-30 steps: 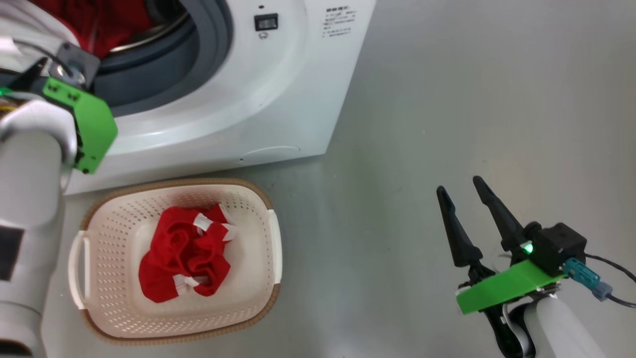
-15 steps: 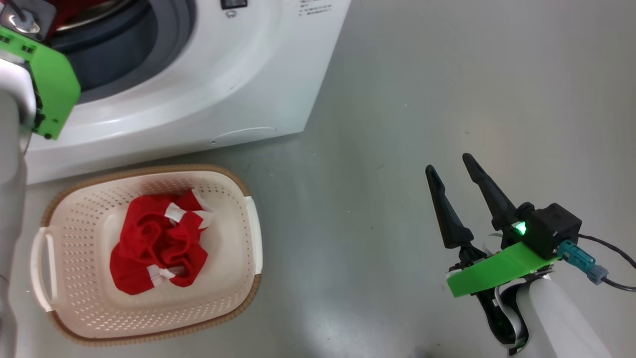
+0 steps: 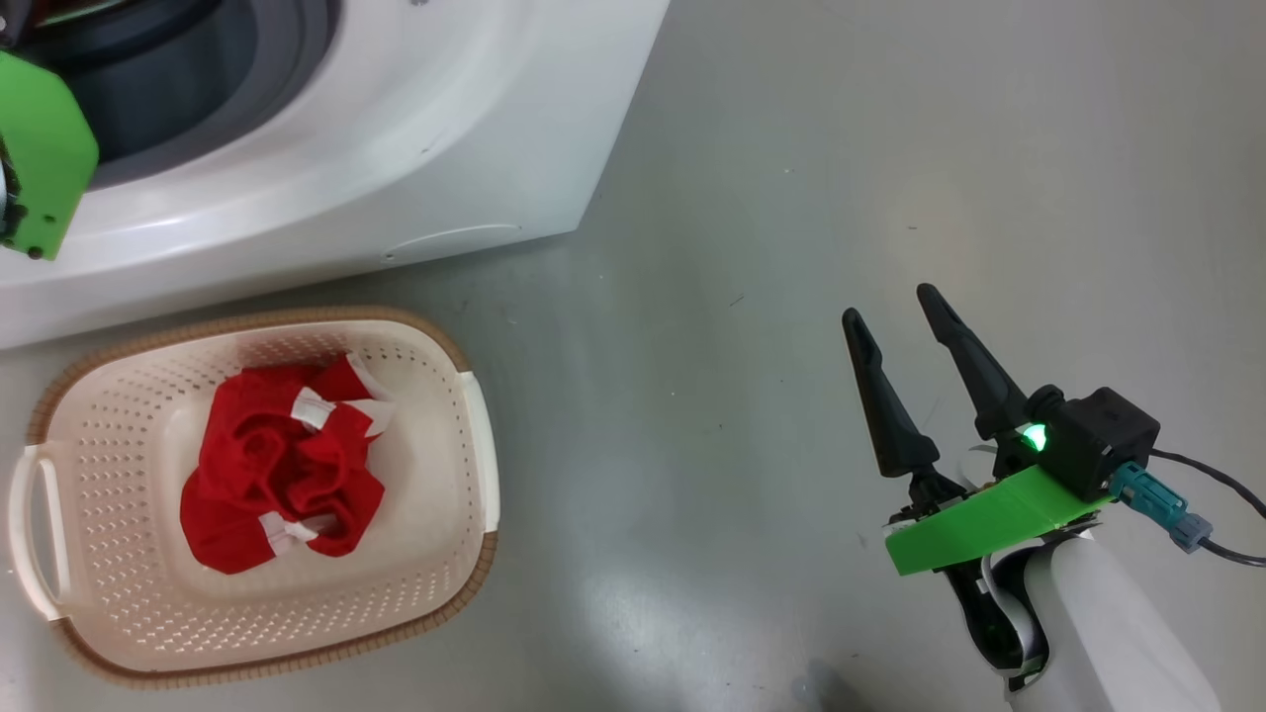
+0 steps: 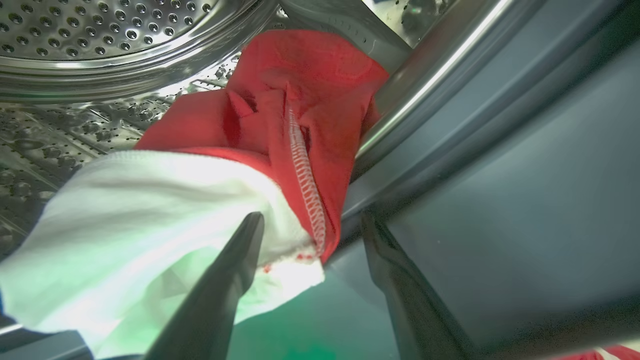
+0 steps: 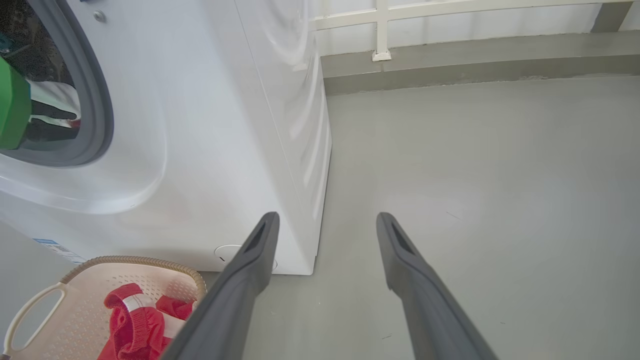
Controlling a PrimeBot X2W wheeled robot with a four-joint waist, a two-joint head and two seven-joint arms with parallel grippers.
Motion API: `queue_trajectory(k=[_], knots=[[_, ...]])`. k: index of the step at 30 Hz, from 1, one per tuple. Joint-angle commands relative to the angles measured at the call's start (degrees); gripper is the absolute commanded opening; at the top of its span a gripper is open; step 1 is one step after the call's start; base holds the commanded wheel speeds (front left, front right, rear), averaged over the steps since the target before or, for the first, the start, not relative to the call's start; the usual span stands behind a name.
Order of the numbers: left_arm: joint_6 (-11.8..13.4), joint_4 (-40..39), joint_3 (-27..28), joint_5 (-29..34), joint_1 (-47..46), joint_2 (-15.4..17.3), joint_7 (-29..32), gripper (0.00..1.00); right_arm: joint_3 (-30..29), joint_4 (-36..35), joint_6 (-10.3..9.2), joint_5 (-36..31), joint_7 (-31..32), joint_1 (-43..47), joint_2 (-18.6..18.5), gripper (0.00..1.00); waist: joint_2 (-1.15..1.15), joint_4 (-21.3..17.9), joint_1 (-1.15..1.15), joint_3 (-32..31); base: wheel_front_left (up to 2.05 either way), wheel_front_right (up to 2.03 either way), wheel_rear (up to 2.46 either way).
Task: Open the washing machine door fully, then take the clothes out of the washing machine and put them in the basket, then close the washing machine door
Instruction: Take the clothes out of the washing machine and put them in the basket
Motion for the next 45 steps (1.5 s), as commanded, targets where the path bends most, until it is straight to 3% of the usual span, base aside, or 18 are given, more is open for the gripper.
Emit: queue_trajectory(k=[1,10,11,12,15,25,37,45], knots=[[0.0,-1.0,0.5,-0.9,-1.4,3.3,-0.1,1.00,1.1,-1.3,0.35,-0.2,-0.4,-0.2,-0.1,1.00,0.00,-0.1,0.00,0.2,0.00,0.00,0.00],[0.7,-0.6,0.5,-2.4,-0.9,4.2,0.0,1.00,1.1,-1.4,0.35,-0.5,-0.4,-0.5,-0.1,1.00,0.00,-0.1,0.00,0.6,0.00,0.00,0.00],[0.7,-0.6,0.4,-2.5,-0.7,4.2,-0.1,0.84,1.0,-1.4,0.35,-0.6,-0.4,-0.5,-0.1,1.00,0.00,-0.1,0.00,0.5,0.00,0.00,0.00],[0.9,-0.6,0.3,-2.6,-0.5,4.0,-0.1,0.51,1.0,-1.3,0.35,-0.6,-0.4,-0.5,-0.1,1.00,0.00,0.0,0.00,0.3,0.00,0.00,0.00],[1.2,-0.6,0.2,-3.1,-0.1,3.6,-0.6,0.00,1.0,-1.3,0.35,-0.7,-0.4,-0.5,-0.2,1.00,0.00,0.1,0.00,0.0,0.00,0.00,0.00],[1.7,-0.6,1.4,-6.5,1.3,1.9,-6.6,0.00,0.7,-1.1,0.35,-0.8,-0.4,-0.1,-0.6,1.00,0.00,1.1,0.00,-1.8,0.00,0.00,0.00],[0.9,-0.6,10.9,-18.8,6.9,-2.5,-21.0,0.00,0.3,-0.7,0.35,-0.8,-0.4,1.5,-1.6,1.00,0.00,3.1,0.00,-6.5,0.00,0.00,0.00],[-0.4,-4.0,15.2,-25.3,11.6,-5.0,-24.6,0.00,-0.1,-0.4,0.35,-0.7,-0.4,3.8,-2.7,1.00,0.00,4.7,0.00,-10.2,0.00,0.00,0.00]])
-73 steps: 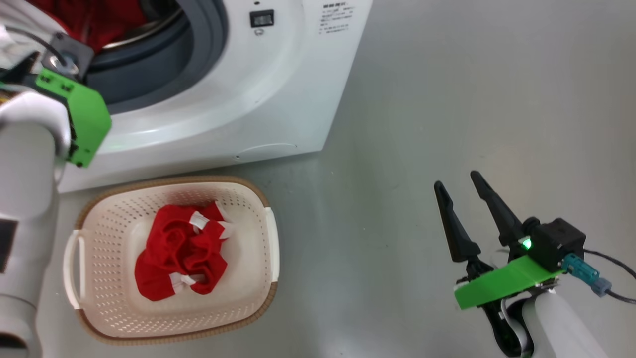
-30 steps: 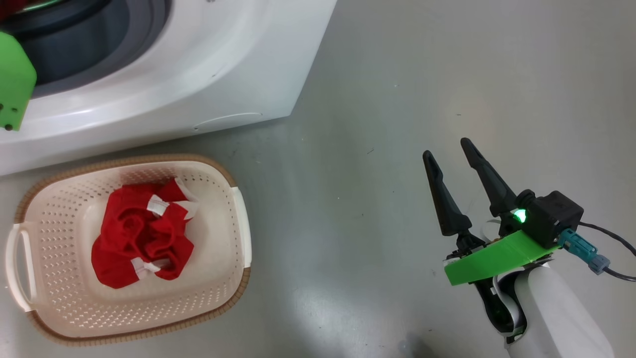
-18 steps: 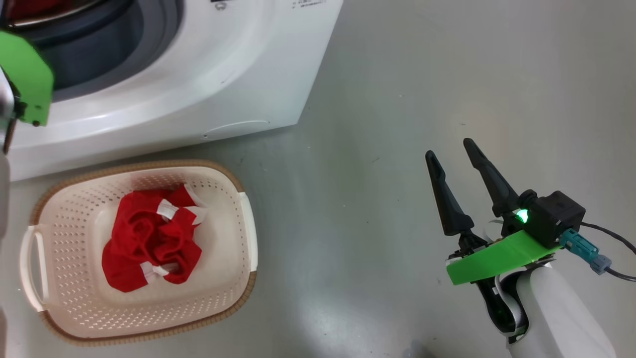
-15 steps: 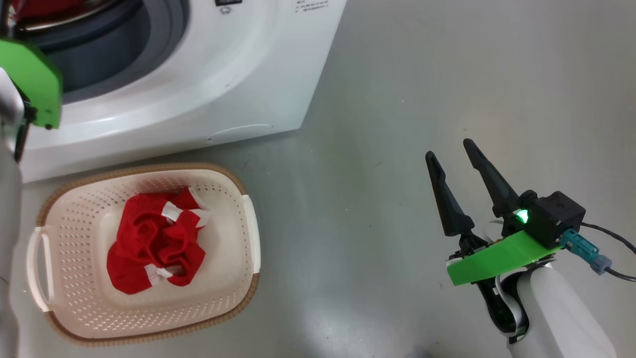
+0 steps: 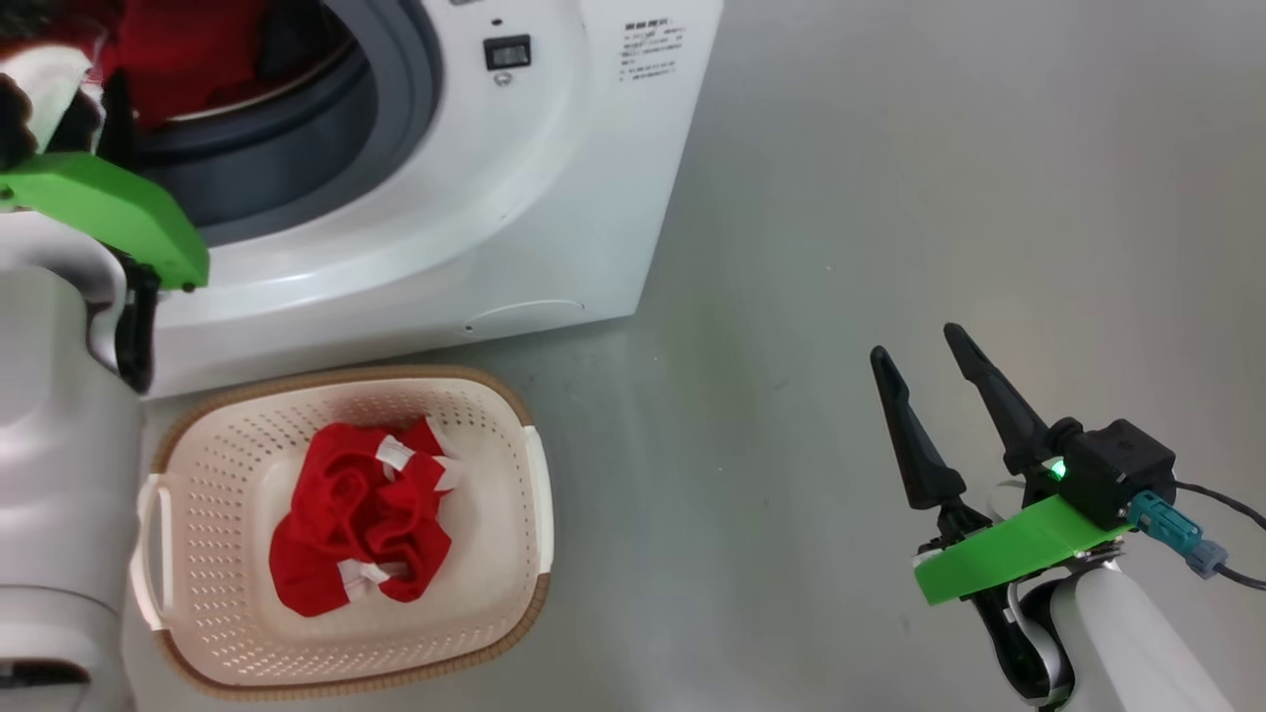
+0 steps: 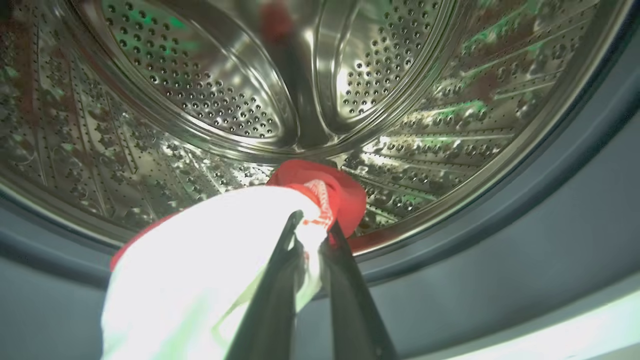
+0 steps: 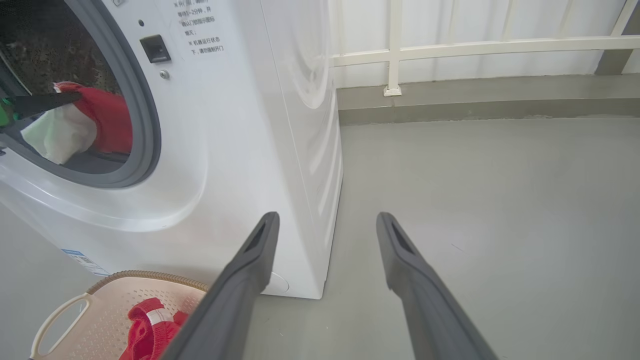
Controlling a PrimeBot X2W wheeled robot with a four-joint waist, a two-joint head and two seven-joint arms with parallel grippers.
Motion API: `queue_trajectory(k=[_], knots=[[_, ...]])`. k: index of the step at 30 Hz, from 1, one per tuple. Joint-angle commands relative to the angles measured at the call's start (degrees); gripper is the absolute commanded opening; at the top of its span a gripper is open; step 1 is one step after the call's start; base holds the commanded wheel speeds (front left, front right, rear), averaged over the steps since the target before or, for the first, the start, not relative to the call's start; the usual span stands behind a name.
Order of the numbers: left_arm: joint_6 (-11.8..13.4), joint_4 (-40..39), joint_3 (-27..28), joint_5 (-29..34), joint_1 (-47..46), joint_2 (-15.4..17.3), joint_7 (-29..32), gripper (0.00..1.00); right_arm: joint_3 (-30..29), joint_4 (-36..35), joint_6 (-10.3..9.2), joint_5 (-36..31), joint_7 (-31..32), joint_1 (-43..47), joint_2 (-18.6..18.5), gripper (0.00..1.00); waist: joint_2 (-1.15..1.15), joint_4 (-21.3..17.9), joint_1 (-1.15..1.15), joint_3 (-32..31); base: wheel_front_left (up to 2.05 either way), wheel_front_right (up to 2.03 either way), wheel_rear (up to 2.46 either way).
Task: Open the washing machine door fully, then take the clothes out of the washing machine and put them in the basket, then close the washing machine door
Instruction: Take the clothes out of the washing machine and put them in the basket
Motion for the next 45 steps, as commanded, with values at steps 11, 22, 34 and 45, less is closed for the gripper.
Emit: queue_trajectory(k=[11,22,34,45], knots=[[-0.8,-19.8,4.7,-8.4,9.3,-0.8,-0.7,0.00,0.4,-1.0,0.35,-0.3,-0.4,2.9,-1.3,1.00,0.00,2.6,0.00,-4.6,0.00,0.00,0.00],[-0.8,-35.6,6.3,-8.3,18.6,-1.0,-0.7,0.00,-0.3,-1.2,0.35,-0.2,-0.4,4.0,-1.6,1.00,0.00,3.6,0.00,-6.2,0.00,0.00,0.00],[-0.8,-51.5,10.3,-8.6,29.2,-3.8,-0.8,0.00,-1.1,-1.5,0.35,-0.3,-0.4,5.6,-1.5,1.00,0.00,4.5,0.00,-8.3,0.00,0.00,0.00],[-0.8,-68.4,11.2,-4.7,38.8,-5.4,-0.8,0.00,-1.6,-1.8,0.35,-0.3,-0.4,6.3,-1.9,1.00,0.00,5.0,0.00,-9.2,0.00,0.00,0.00]])
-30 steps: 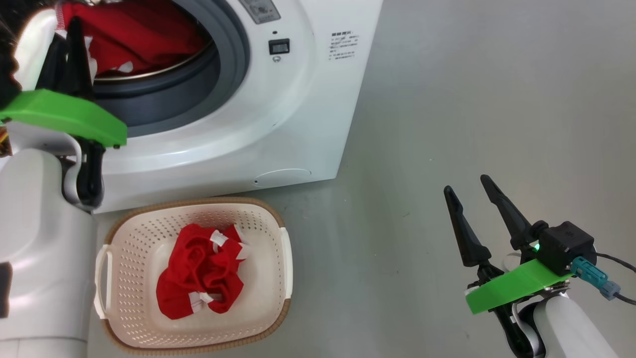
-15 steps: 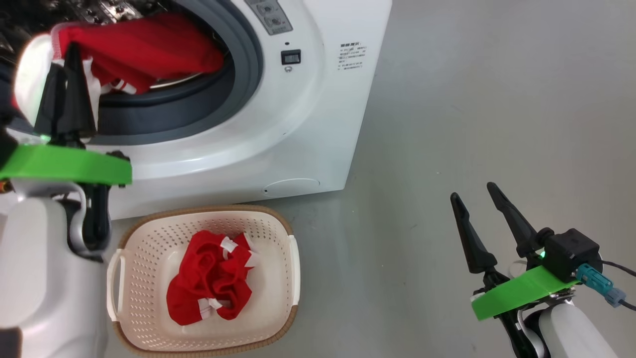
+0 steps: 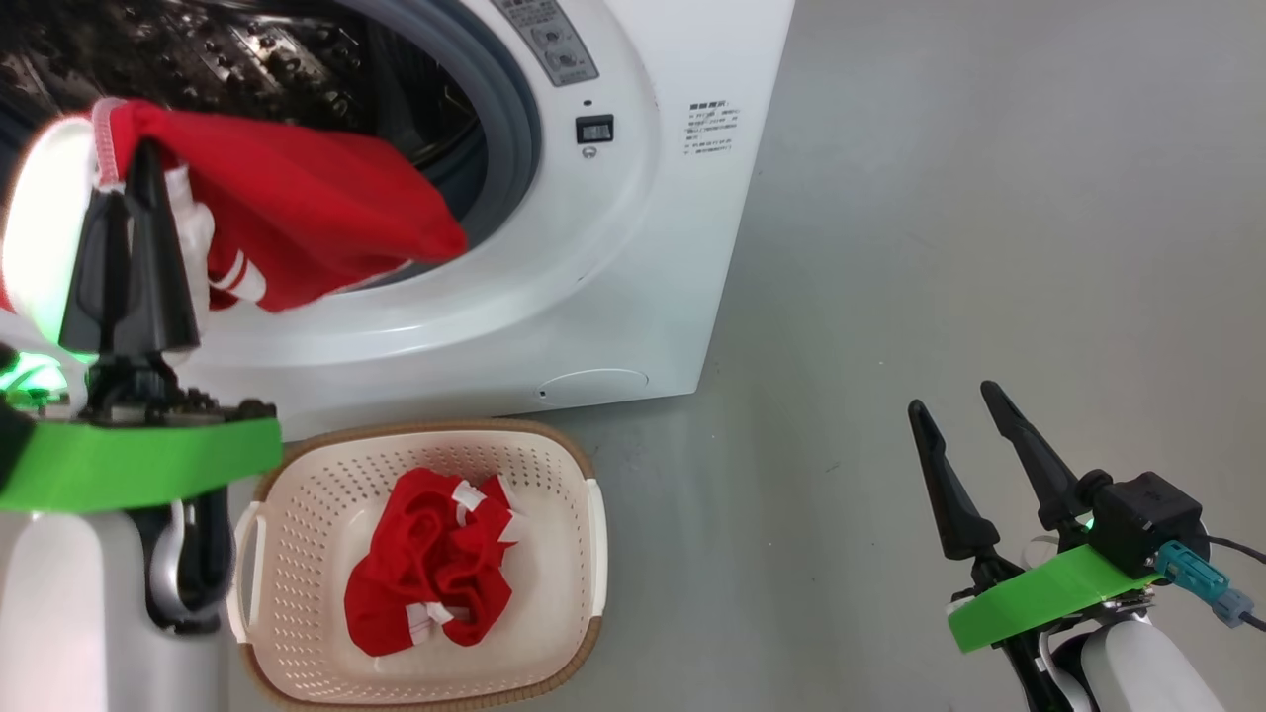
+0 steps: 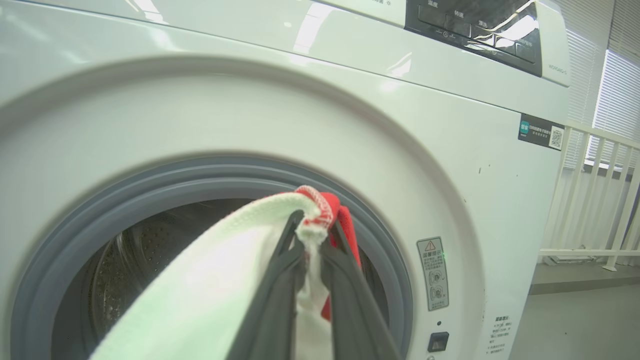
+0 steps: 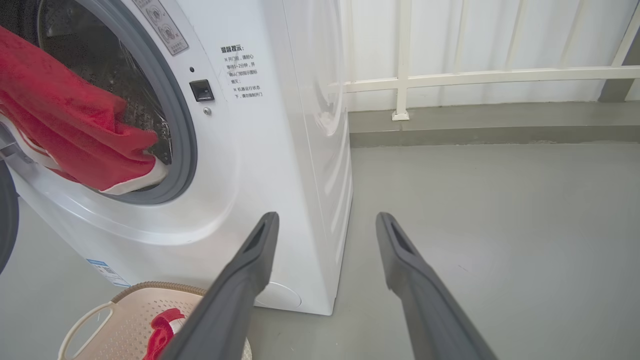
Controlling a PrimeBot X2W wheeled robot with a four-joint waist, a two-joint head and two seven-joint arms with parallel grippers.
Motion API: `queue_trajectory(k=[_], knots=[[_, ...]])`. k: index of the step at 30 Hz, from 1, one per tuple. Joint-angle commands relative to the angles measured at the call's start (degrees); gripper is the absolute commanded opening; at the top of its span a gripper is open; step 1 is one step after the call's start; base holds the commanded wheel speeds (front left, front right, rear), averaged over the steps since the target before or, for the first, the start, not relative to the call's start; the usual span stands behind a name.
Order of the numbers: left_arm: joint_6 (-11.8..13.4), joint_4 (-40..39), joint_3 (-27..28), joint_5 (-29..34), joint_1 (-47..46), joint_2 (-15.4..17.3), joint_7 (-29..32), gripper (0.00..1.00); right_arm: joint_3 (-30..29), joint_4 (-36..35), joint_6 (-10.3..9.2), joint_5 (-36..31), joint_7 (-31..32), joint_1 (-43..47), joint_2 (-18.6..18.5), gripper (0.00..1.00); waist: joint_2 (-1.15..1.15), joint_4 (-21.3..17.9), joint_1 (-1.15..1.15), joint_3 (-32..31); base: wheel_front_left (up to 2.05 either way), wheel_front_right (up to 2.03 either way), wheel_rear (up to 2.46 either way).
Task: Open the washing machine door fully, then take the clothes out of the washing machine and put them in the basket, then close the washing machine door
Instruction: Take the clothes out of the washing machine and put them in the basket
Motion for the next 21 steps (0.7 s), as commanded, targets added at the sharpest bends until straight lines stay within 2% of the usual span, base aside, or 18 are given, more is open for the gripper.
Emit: queue_trajectory(k=[1,10,21], knots=[[-0.3,-2.5,2.0,0.6,0.8,1.3,-0.3,0.00,1.0,-1.5,0.35,-0.3,-0.4,0.5,-0.5,1.00,0.00,0.0,0.00,-0.1,0.00,0.00,0.00],[-0.3,-9.8,2.0,2.1,6.4,-0.4,-0.3,0.00,0.8,-1.6,0.35,-0.4,-0.4,0.6,-0.6,1.00,0.00,0.1,0.00,0.0,0.00,0.00,0.00],[-0.3,-7.6,1.8,3.8,15.3,-2.1,-0.3,0.00,1.0,-1.7,0.35,-0.4,-0.4,0.2,-0.5,1.00,0.00,-0.3,0.00,0.4,0.00,0.00,0.00]])
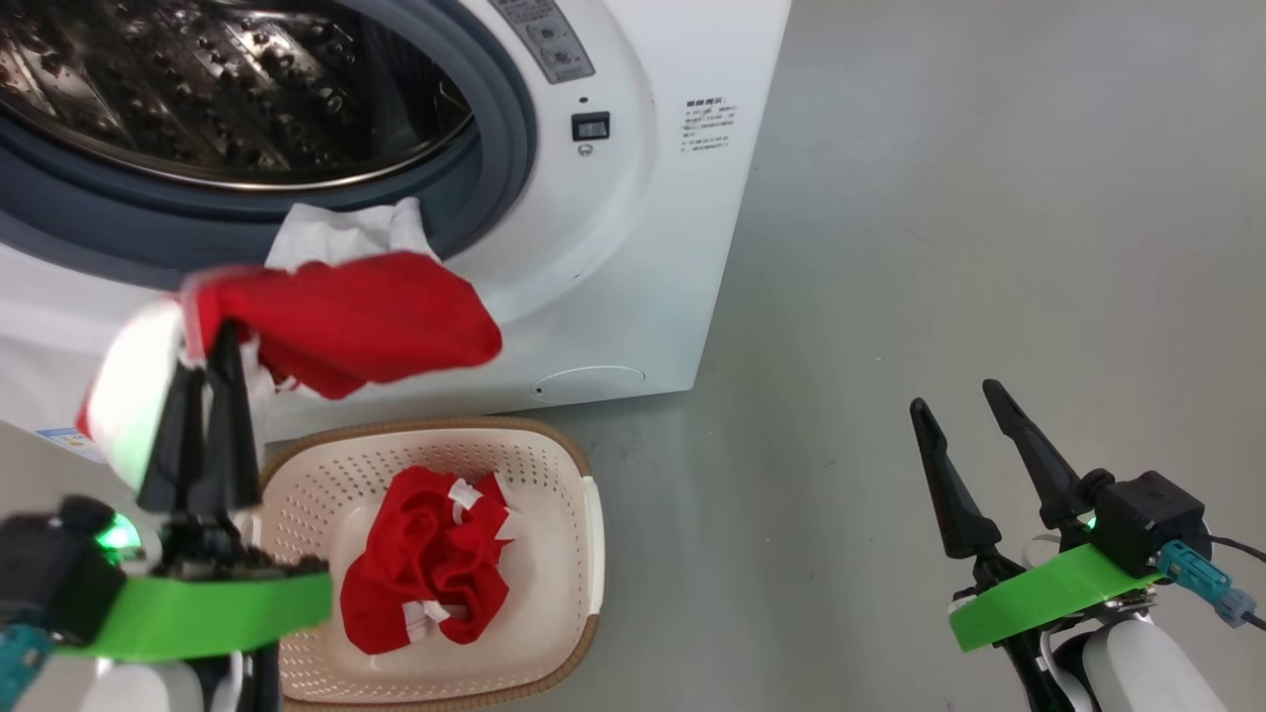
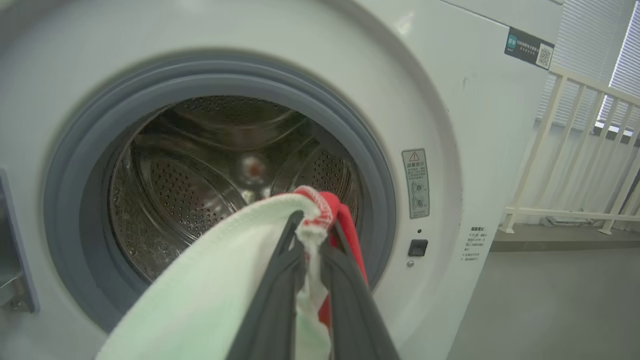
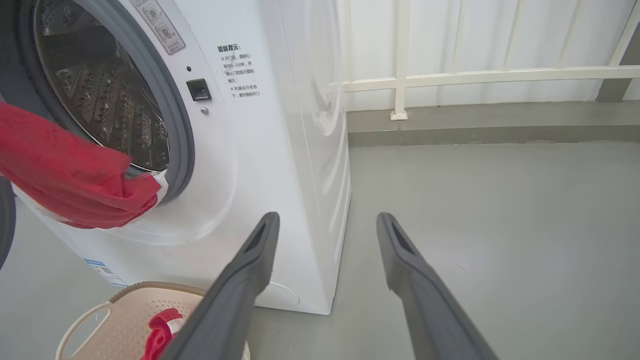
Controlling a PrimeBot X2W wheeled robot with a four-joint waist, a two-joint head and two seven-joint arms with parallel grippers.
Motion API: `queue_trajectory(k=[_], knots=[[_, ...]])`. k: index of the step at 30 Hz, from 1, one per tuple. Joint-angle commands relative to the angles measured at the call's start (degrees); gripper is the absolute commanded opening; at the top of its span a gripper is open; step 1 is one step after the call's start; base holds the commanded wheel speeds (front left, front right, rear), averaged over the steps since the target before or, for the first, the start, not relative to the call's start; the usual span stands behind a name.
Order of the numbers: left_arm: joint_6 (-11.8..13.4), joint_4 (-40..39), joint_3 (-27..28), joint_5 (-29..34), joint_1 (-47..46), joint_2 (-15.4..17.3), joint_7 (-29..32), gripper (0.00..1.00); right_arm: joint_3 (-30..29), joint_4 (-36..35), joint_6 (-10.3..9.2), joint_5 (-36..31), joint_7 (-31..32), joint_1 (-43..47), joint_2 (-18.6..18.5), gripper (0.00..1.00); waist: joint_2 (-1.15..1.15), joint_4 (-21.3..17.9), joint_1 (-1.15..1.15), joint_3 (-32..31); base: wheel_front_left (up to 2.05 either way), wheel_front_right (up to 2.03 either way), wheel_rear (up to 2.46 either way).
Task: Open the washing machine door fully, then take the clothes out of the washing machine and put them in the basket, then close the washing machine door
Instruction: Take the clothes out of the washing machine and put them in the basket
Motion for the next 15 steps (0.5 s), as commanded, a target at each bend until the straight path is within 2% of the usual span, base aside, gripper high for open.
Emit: queue_trajectory(k=[1,10,15], knots=[[-0.3,-0.2,1.6,1.0,2.1,0.5,-0.3,0.00,1.1,-1.5,0.35,-0.4,-0.4,0.1,-0.4,1.00,0.00,-0.1,0.00,0.1,0.00,0.00,0.00],[0.9,5.4,0.3,-0.9,5.6,0.4,-0.3,0.00,1.2,-1.7,0.35,-0.4,-0.4,-0.3,-0.3,1.00,0.00,-0.2,0.00,1.2,0.00,0.00,0.00],[0.8,11.3,0.1,0.8,6.1,0.4,-0.3,0.00,1.6,-1.6,0.35,-0.4,-0.4,-0.7,-0.2,1.00,0.00,-0.5,0.00,1.8,0.00,0.00,0.00]])
